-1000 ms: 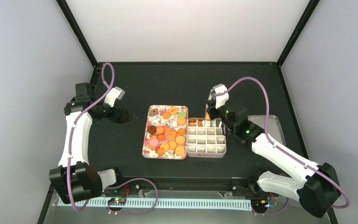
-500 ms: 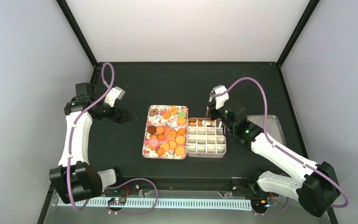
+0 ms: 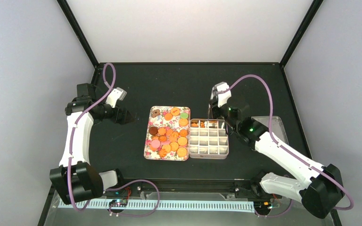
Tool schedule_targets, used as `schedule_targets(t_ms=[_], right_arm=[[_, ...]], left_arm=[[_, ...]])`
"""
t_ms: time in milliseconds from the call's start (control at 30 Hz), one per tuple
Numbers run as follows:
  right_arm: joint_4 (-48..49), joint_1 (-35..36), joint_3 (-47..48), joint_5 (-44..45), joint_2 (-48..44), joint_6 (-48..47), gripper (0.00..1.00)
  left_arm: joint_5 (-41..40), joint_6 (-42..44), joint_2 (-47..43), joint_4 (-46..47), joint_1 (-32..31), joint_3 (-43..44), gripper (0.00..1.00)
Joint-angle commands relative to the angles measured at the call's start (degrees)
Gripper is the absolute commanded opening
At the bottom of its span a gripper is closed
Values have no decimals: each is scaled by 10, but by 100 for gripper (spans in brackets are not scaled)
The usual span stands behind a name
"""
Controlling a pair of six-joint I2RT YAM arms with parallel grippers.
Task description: Pack the cookies
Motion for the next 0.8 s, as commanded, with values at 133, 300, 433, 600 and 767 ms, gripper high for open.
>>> schedule_targets(t_ms=[133, 300, 433, 600, 767], right_arm=[[-13, -4, 62, 26, 13, -5, 20], [-18, -3, 37, 31, 10, 9, 19], [-16, -4, 25, 31, 17, 17, 18], [-12, -4, 13, 34, 30, 21, 18], [-1, -6, 6, 35, 44, 23, 18]], left_arm=[[14, 1, 1, 3, 3, 25, 88], [15, -2, 3, 5, 3, 21, 88], [10, 2, 1, 0, 3, 20, 88], [6, 5, 1, -2, 3, 22, 88], [2, 4, 2, -2, 3, 22, 88]])
